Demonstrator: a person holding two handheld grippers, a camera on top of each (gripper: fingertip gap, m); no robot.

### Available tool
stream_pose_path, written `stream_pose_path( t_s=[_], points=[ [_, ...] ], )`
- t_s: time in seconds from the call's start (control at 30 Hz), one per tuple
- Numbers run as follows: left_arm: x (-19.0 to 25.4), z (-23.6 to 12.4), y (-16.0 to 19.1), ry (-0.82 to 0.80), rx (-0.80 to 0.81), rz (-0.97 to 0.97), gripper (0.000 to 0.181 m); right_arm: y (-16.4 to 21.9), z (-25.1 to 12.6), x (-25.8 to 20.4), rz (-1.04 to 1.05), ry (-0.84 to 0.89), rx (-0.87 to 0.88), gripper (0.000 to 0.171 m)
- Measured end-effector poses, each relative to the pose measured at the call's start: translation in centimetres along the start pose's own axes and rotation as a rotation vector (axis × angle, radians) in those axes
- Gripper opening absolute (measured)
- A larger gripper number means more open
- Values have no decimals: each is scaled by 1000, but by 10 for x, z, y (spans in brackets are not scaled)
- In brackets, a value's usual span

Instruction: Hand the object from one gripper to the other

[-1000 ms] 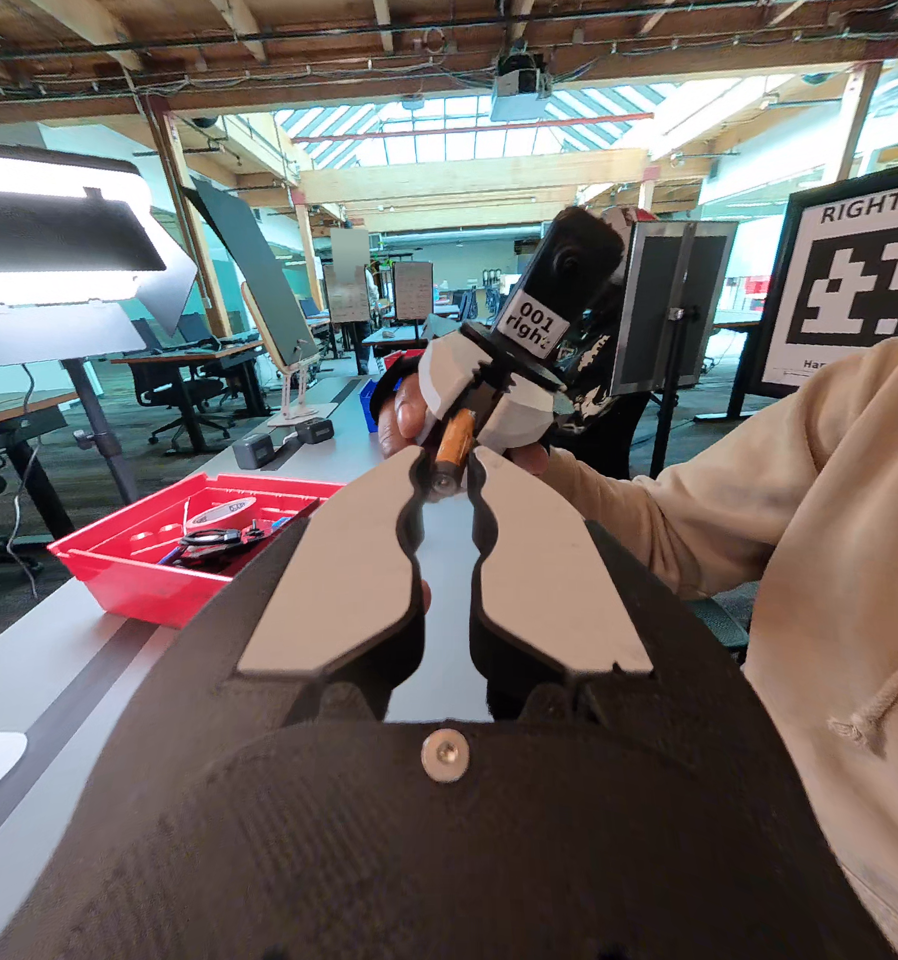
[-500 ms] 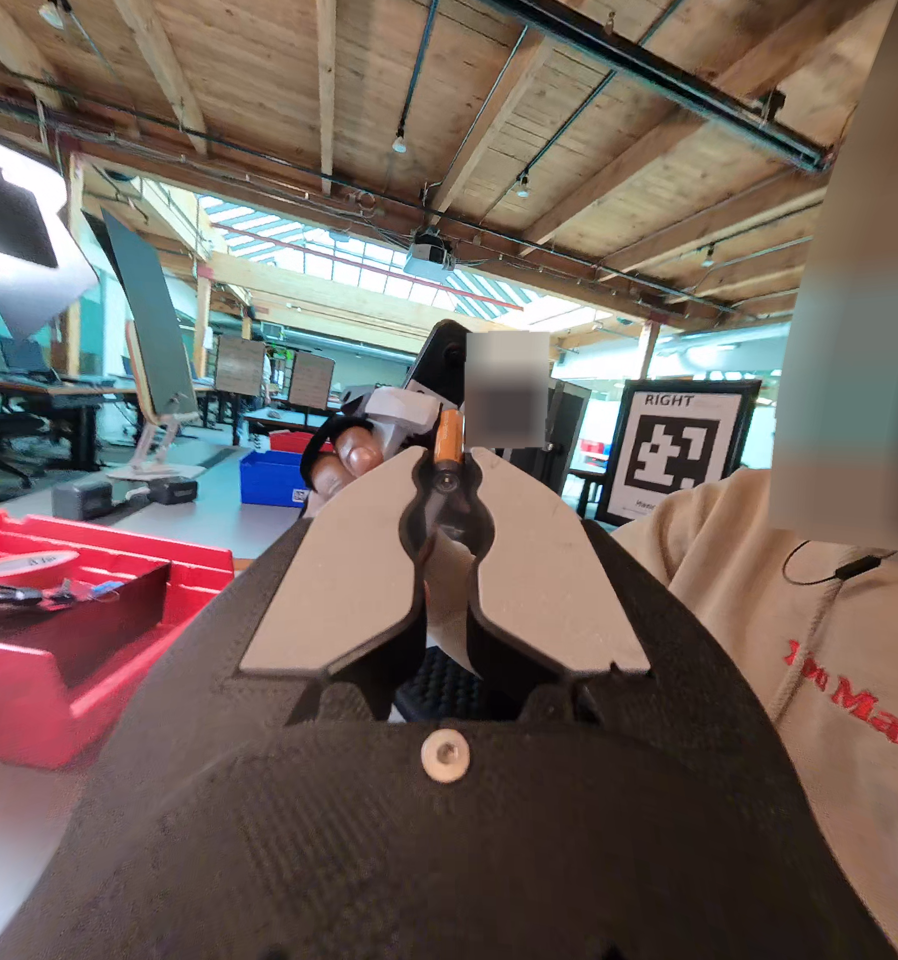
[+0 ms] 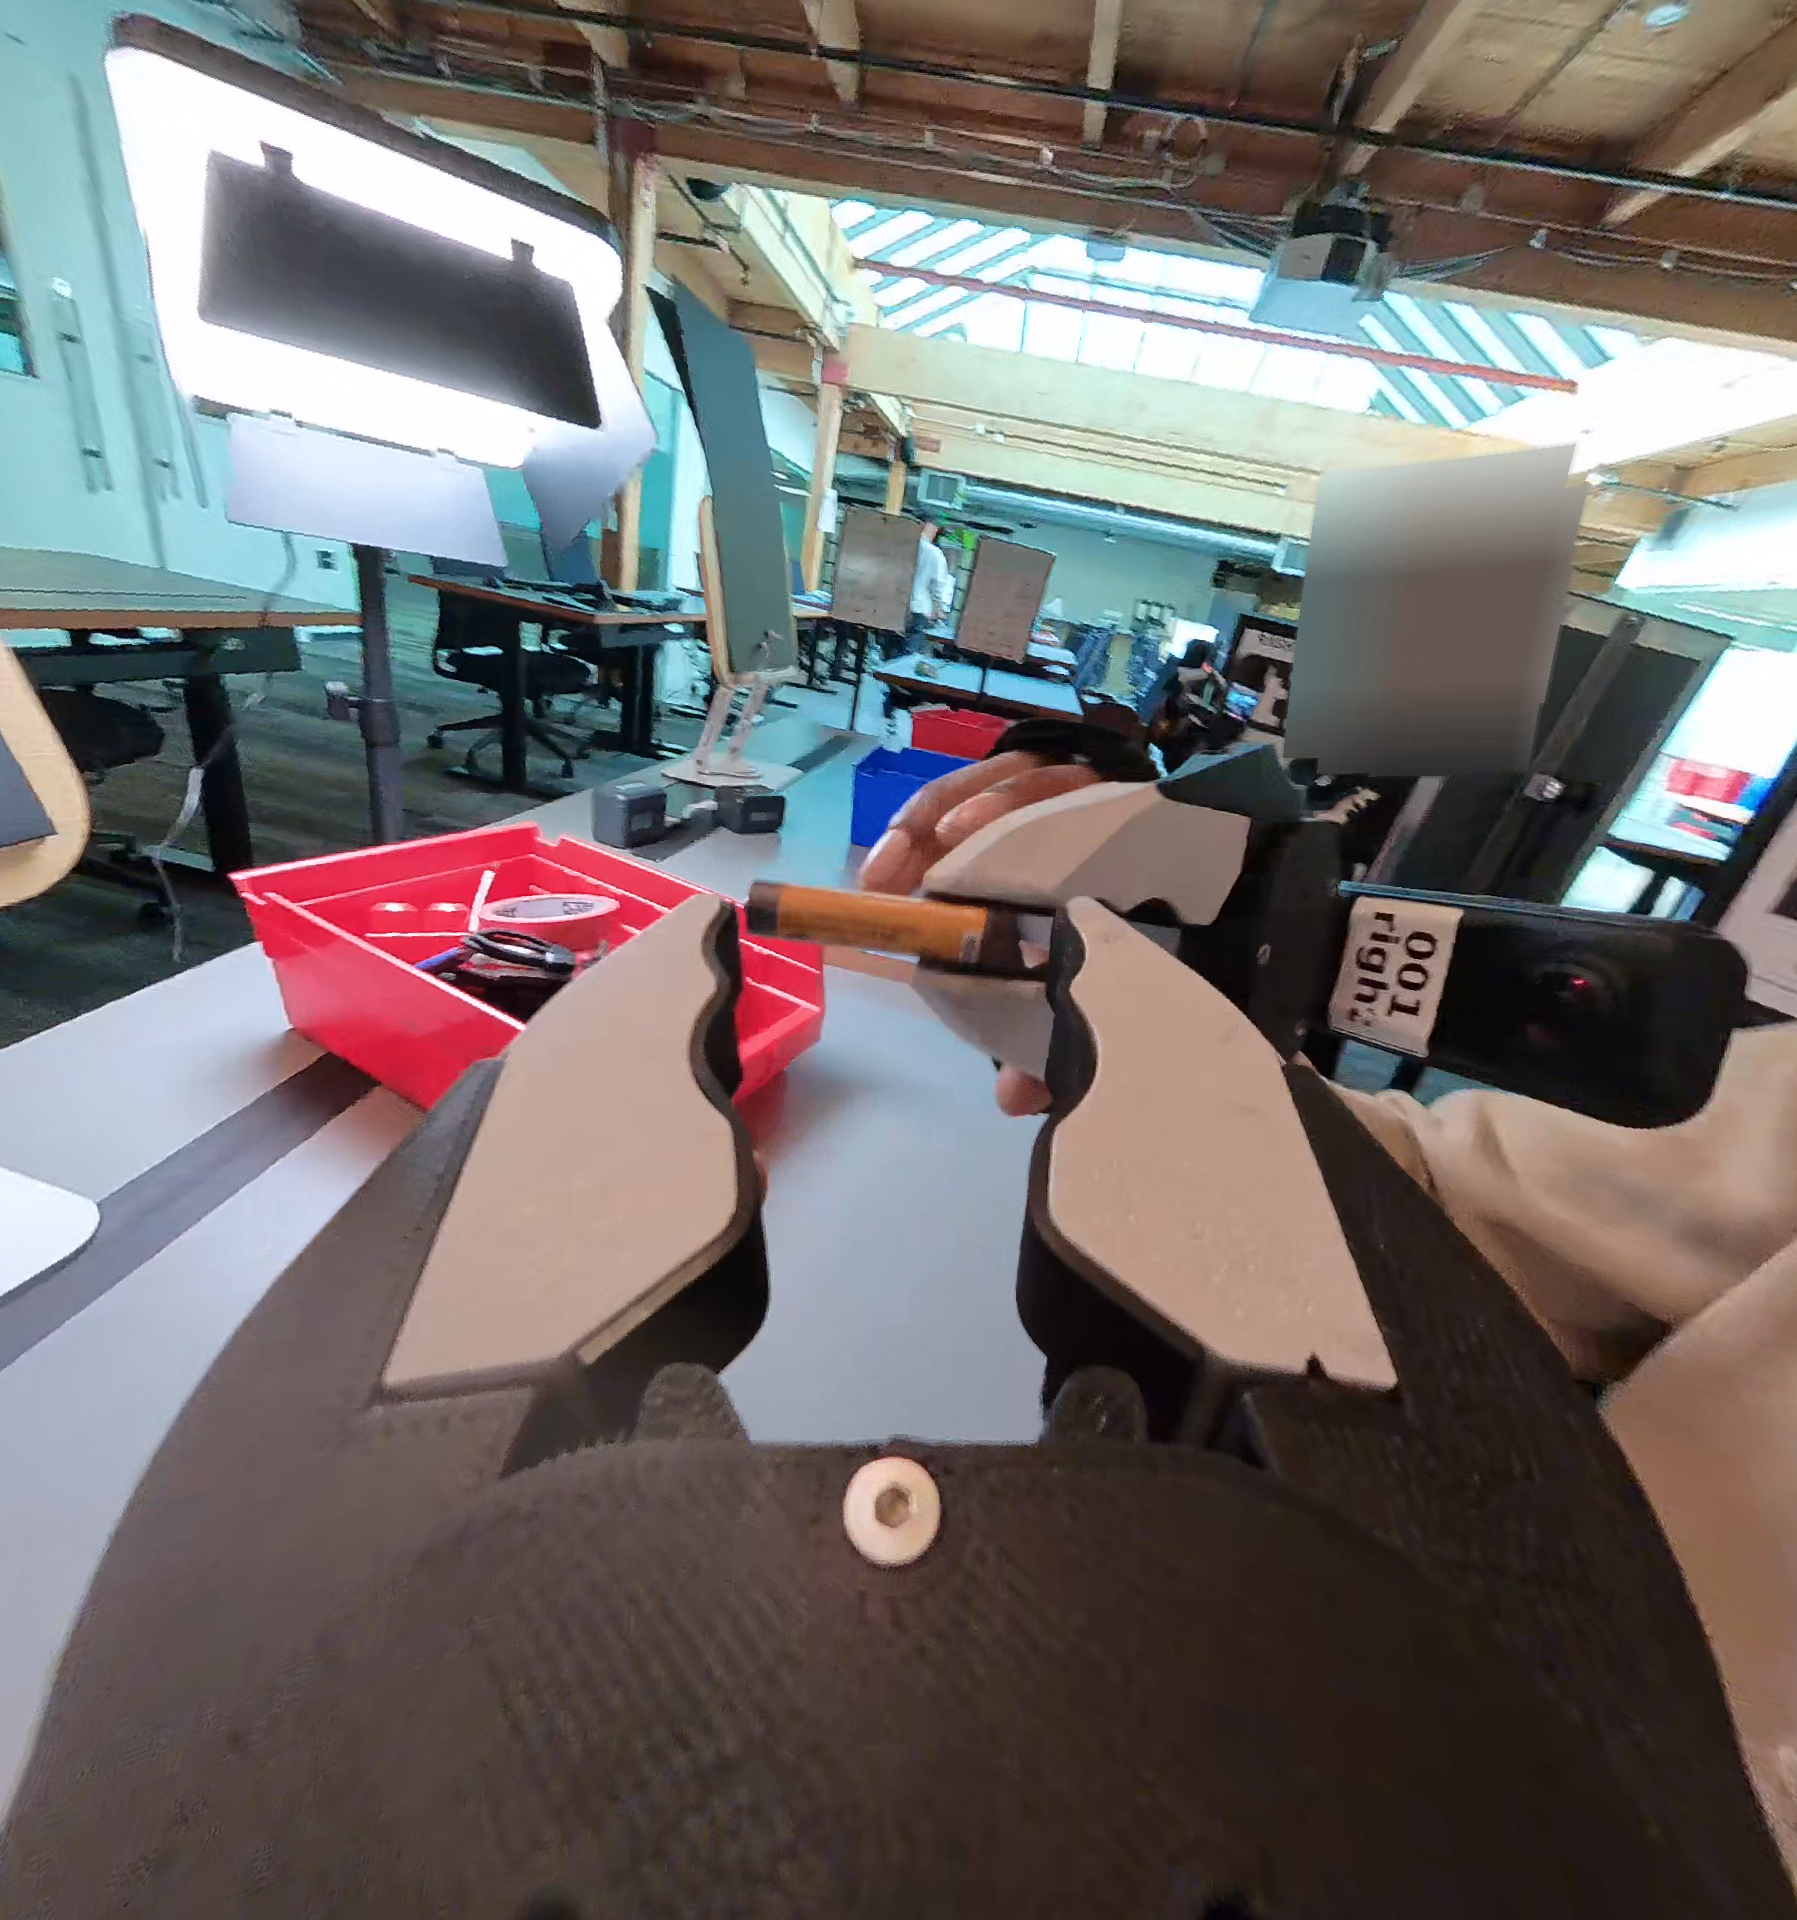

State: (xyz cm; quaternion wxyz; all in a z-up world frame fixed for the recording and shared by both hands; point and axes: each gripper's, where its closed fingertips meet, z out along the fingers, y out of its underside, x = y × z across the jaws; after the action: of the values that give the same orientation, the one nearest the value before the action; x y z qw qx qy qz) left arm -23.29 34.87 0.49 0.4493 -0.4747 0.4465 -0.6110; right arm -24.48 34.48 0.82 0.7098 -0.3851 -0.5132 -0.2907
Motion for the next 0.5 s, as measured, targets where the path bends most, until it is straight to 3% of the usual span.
stream_pose_path(
  t_s=[0.1, 0.2, 0.5],
  points=[
    [5, -2, 5, 51, -44, 18, 57, -5, 2, -8, -72, -1, 17, 10],
    [11, -6, 9, 100, -71, 76, 46, -15, -1, -11, -68, -15, 80, 10],
    [23, -12, 1, 180, -4, 141, 46, -29, -7, -8, 186, -119, 189, 14]
  ],
)
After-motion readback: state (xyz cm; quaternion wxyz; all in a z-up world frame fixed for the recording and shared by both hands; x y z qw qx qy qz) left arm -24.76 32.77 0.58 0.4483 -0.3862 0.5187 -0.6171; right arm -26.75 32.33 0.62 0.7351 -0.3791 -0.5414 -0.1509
